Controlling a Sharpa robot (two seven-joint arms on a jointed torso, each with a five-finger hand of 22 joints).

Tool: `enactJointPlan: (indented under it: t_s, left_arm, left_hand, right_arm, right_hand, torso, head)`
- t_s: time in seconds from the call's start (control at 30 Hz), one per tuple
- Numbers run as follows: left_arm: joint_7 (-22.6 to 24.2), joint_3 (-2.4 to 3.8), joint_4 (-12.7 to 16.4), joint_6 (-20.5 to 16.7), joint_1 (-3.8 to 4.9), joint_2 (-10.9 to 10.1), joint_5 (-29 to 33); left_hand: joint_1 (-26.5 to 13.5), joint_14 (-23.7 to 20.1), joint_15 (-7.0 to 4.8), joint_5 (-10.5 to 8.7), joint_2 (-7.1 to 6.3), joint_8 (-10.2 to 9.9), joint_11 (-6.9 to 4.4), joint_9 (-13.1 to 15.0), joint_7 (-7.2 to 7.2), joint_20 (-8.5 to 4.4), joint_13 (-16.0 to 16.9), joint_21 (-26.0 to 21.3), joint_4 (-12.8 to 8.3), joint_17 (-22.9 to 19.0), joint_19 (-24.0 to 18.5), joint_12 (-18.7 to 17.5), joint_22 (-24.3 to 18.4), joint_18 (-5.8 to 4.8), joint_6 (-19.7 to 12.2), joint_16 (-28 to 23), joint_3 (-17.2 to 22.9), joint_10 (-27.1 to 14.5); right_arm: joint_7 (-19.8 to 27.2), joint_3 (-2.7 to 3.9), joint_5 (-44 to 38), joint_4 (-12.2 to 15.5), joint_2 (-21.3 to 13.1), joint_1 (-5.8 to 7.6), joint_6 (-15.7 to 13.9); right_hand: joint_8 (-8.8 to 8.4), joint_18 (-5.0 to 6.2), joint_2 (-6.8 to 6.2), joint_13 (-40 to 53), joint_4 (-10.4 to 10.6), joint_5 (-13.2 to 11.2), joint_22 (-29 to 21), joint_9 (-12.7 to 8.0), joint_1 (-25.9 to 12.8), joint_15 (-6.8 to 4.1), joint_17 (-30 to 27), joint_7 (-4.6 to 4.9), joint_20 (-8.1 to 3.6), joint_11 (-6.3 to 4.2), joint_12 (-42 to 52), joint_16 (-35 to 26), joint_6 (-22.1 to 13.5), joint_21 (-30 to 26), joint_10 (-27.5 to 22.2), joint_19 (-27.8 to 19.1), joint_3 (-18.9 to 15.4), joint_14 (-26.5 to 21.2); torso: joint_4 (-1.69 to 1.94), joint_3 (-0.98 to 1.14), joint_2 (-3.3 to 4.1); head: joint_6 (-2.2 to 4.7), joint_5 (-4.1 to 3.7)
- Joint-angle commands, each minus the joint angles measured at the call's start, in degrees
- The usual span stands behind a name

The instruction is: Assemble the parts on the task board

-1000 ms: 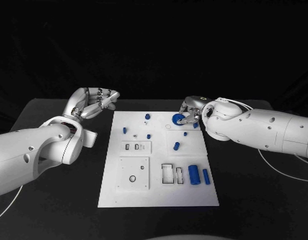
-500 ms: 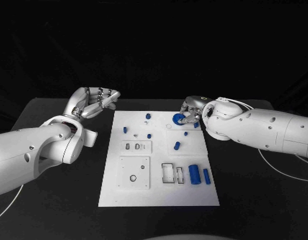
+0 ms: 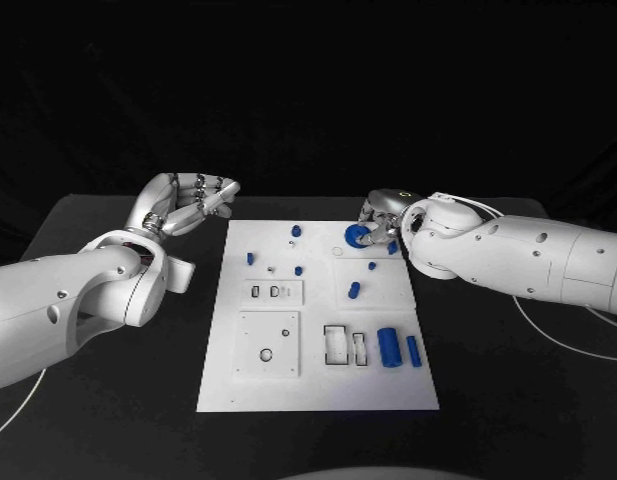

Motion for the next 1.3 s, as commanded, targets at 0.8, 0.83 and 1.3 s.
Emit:
enactJointPlan:
  t_s: [0.8,0.83,1.3]
  left_arm:
    - [0.56,0.04,-0.18,0.39,0.04,0.13,0.19]
    - [0.56,0.04,-0.18,0.4,0.04,0.15,0.19]
    - [0.6,0.04,-0.44,0.45,0.04,0.41,0.19]
  left_hand:
    - [0.34,-0.46,-0.05,-0.31,0.29,-0.22,0.04,0.05,0.25,0.11,0.06,-0.22,-0.04,-0.08,-0.3,-0.02,-0.08,0.14,0.01,-0.21,-0.27,-0.24]
    - [0.34,-0.46,-0.05,-0.31,0.29,-0.22,0.04,0.05,0.25,0.11,0.06,-0.22,-0.04,-0.08,-0.3,-0.02,-0.08,0.14,0.01,-0.21,-0.27,-0.24]
    - [0.34,-0.48,-0.04,-0.31,0.31,-0.23,0.04,0.05,0.25,0.12,0.07,-0.25,-0.04,-0.09,-0.3,-0.02,-0.1,0.14,0.0,-0.22,-0.29,-0.24]
  right_arm:
    - [5.23,0.11,2.58,4.71,-0.66,1.15,-11.54]
    - [5.34,0.13,2.62,4.79,-0.4,1.19,-11.37]
    - [6.58,0.18,2.6,2.7,5.95,0.81,-8.2]
  right_hand:
    - [0.53,-0.39,-0.34,15.06,-0.78,1.01,15.09,1.07,-0.42,-0.3,15.09,-0.19,-0.45,0.05,0.22,0.23,3.44,0.25,6.01,6.1,1.23,6.0]
    - [0.52,-0.39,-0.34,15.06,-0.79,1.0,15.09,1.07,-0.42,-0.3,15.09,-0.18,-0.45,0.06,0.22,0.23,3.44,0.25,6.01,6.1,1.24,6.0]
    - [0.25,-0.39,-0.21,15.06,-0.86,0.56,15.09,1.01,-0.57,-0.13,15.09,0.03,-0.34,0.27,0.22,0.23,3.35,0.25,6.01,6.1,1.46,6.0]
  torso:
    - [0.04,0.0,0.03]
    - [0.06,0.0,0.04]
    - [0.0,0.01,0.04]
  head:
    - [0.11,0.86]
    - [0.15,0.9]
    - [0.07,2.45]
